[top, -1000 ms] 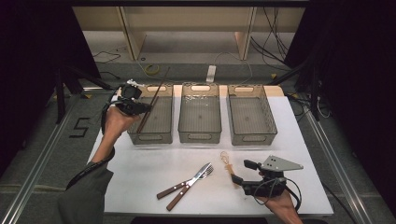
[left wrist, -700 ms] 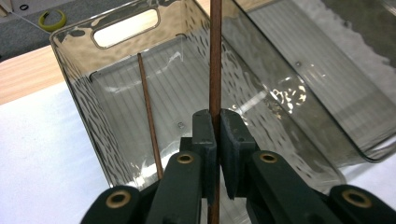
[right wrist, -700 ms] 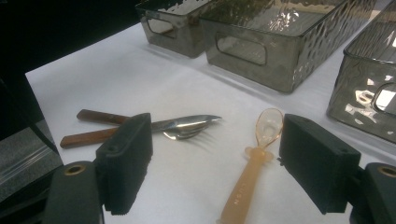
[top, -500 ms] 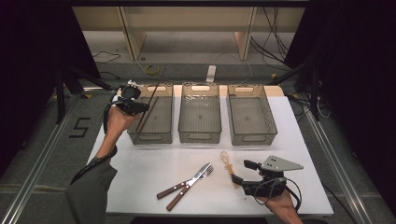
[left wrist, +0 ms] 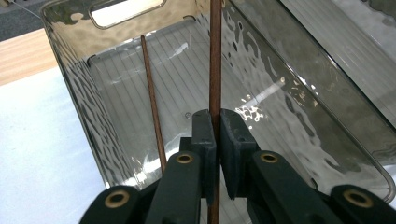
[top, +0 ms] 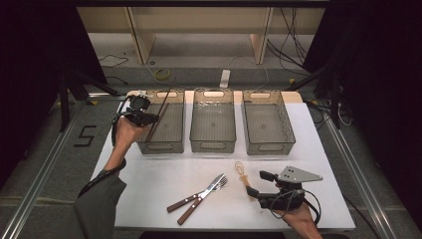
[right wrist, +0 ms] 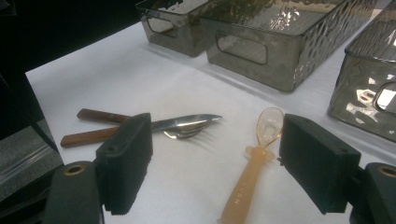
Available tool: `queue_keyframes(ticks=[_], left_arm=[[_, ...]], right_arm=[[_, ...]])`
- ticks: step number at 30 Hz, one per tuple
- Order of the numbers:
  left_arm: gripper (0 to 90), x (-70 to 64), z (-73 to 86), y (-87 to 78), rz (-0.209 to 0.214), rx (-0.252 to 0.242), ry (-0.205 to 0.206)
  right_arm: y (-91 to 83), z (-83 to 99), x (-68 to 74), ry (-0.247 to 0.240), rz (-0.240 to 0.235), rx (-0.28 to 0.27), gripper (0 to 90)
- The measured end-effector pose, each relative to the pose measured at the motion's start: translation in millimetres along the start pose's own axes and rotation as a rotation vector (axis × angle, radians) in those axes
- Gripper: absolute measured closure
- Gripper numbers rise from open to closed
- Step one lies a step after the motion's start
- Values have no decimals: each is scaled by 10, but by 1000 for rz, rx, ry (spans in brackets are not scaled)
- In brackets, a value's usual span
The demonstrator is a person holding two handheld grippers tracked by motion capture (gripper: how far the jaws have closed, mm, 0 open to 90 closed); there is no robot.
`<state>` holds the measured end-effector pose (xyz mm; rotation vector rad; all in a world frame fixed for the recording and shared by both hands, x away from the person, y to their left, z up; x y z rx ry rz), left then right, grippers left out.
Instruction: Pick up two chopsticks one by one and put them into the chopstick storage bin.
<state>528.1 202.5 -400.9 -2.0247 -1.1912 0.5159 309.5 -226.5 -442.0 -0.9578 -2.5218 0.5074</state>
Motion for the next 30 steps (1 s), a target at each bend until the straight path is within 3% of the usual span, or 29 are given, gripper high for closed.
queue_keyframes(ticks=[11,17,23,25,30], left_arm=[[836,-5,65,105,-7,42,-6],[826,18,117,125,-18,27,-33],[659,40,126,119,-27,16,-74],[560,20,124,88,-26,9,-92],[365,-64,156,-52,15,-34,-124]], right_arm=[[-1,-1,-6,5,-4,-2,266],[-11,-2,-11,8,-4,-4,266],[-10,-4,-11,6,-4,-5,266],[-12,-3,-13,10,-2,-4,266],[-6,-3,-15,7,3,0,266]])
Point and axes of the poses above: each handheld gripper's, and its own axes: y roughly forward along the jaws, z roughly out of its underside, x roughly to its left, the point moved 1 cm from there along y, roughly forward along the jaws, and after that the axes turned 4 degrees about y, right-handed, at the moved point
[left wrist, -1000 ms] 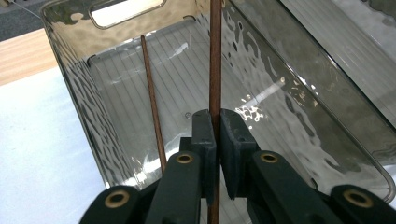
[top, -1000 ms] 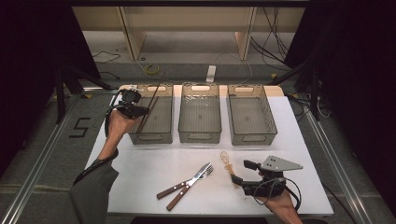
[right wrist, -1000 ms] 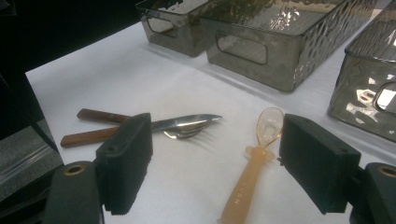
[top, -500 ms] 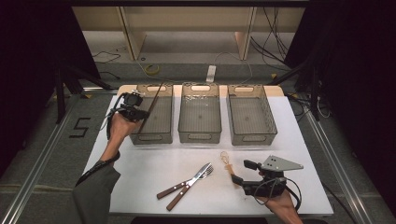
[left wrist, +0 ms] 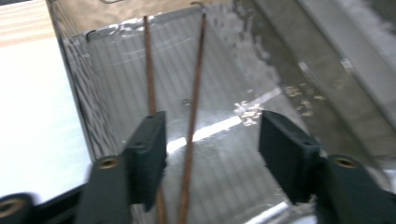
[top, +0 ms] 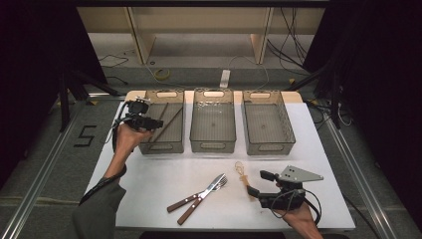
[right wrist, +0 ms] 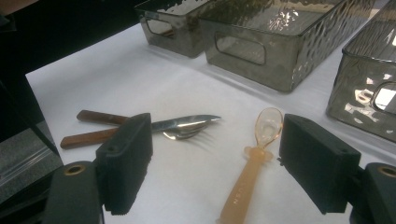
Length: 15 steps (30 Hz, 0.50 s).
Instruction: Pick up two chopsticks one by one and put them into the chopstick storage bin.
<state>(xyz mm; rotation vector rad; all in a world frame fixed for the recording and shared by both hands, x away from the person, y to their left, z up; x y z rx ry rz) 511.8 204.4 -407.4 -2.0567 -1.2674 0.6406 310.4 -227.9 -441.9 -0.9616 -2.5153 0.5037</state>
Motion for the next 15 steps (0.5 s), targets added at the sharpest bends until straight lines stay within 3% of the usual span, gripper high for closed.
queue_keyframes(ticks=[6,10,13,15], left_arm=[[278,-124,127,-179,70,-72,-3],[241,-207,218,-258,93,-110,10],[225,-232,281,-289,99,-152,-7],[217,-274,331,-295,113,-147,15]], right_arm=[[42,-6,-7,13,24,19,266],[72,-6,-8,9,36,37,266],[87,-1,4,-3,39,54,266],[89,5,6,-7,45,60,266]])
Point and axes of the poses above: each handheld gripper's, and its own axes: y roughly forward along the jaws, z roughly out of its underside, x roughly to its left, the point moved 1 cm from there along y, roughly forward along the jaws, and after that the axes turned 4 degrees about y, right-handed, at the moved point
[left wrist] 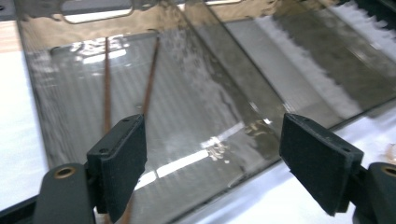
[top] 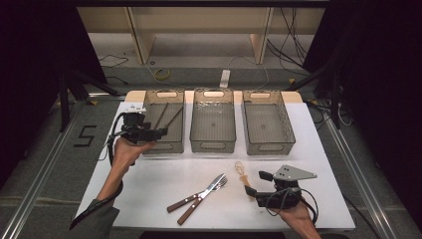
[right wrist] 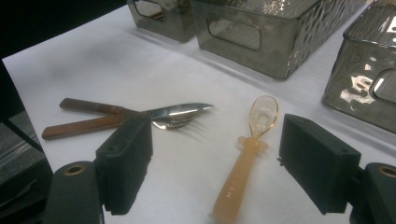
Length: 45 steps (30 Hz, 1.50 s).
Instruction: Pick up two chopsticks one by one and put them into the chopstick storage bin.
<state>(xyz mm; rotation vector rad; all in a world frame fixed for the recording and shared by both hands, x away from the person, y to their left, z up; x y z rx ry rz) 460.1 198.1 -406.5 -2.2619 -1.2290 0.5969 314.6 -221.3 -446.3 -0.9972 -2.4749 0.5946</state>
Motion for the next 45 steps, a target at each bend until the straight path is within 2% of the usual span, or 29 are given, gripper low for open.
queue_keyframes(ticks=[2,5,8,10,14,18,22,26,28,32,36,45], left_arm=[[207,-45,40,-23,14,-15,10],[194,-109,96,-65,59,-39,-14],[193,-189,163,-99,65,-44,20],[191,-229,207,-122,74,-50,27],[188,-287,307,-179,111,-68,18],[177,-365,416,-184,114,-49,51],[174,-431,445,-233,131,-58,73],[169,-477,467,-289,128,-65,82],[169,-484,491,-319,129,-74,72],[167,-518,550,-349,139,-63,81],[167,-572,584,-344,137,-55,95],[164,-726,639,-376,136,-43,148]], right_arm=[[6,2,-12,4,6,4,266],[22,7,-26,11,17,15,266],[50,4,-42,12,21,31,266],[62,6,-42,13,27,42,266],[59,15,-35,11,31,50,265],[64,34,-19,9,37,62,265],[58,31,-15,10,39,64,265],[89,35,-28,16,47,90,263],[103,28,-27,10,52,95,264],[144,33,-8,-15,70,144,260],[156,4,-23,-27,103,169,259],[243,-69,-48,-24,138,232,257]])
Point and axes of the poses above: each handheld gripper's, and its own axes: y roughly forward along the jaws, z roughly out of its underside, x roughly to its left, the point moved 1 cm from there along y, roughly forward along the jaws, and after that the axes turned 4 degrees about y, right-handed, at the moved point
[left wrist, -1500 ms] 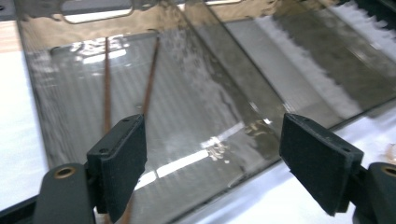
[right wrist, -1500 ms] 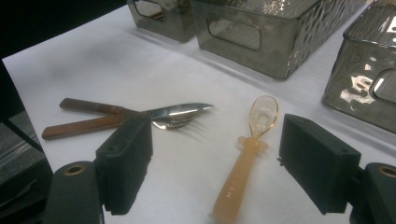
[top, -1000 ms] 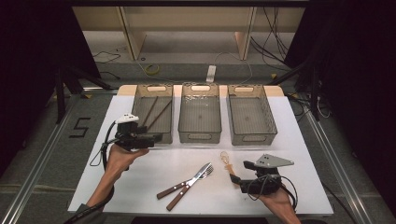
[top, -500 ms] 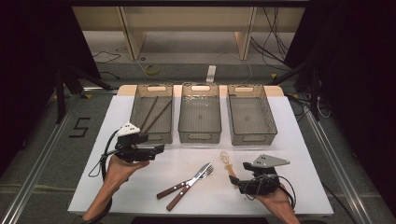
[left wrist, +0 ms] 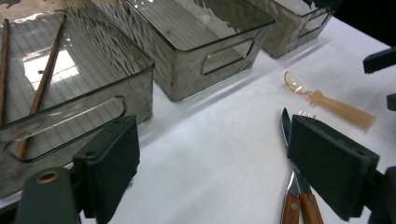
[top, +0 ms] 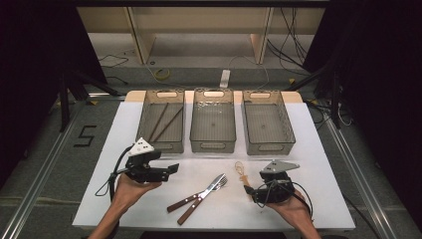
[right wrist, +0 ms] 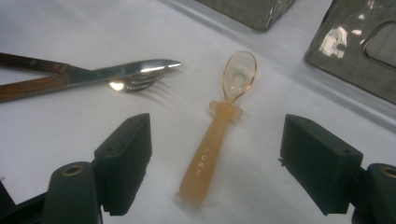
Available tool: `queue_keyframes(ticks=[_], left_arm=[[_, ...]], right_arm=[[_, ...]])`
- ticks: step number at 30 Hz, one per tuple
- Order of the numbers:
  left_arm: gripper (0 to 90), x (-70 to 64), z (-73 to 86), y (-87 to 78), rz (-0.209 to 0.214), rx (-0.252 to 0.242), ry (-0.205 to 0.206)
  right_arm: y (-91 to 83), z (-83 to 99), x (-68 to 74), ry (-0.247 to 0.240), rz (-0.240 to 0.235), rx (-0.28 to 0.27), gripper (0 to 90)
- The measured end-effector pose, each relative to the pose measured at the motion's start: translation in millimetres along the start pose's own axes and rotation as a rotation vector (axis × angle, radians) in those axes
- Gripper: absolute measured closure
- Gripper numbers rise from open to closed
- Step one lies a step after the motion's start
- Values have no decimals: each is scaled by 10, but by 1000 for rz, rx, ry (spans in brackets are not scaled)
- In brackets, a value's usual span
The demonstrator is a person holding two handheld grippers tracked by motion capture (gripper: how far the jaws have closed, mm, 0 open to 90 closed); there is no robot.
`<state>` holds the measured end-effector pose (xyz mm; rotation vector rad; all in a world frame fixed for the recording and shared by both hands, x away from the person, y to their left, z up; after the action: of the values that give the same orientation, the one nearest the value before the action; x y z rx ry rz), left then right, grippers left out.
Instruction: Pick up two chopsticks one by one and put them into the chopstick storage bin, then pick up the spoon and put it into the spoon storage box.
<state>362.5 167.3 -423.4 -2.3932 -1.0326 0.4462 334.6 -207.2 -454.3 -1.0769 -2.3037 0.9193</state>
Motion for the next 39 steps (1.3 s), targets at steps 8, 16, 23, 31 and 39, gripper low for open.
queue_keyframes(ticks=[8,16,23,31,39], left_arm=[[161,-64,42,-61,7,-6,15],[161,-117,52,-84,9,-7,22],[159,-169,76,-107,15,-6,29],[157,-210,87,-147,20,-18,29],[157,-224,100,-183,24,-38,29]], right_arm=[[87,-67,-22,8,5,47,256],[176,-100,-30,9,14,100,257],[276,-112,0,4,14,178,262],[348,-156,36,-18,25,251,331],[383,-180,63,-34,26,275,442]])
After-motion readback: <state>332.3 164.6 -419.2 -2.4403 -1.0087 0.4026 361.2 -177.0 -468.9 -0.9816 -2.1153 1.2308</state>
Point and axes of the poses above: each handheld gripper's, and its own axes: y roughly forward along the jaws, z roughly out of its underside, x roughly to its left, the point moved 1 cm from there along y, roughly forward along the jaws, and after that the axes turned 4 degrees about y, right-handed, at the moved point
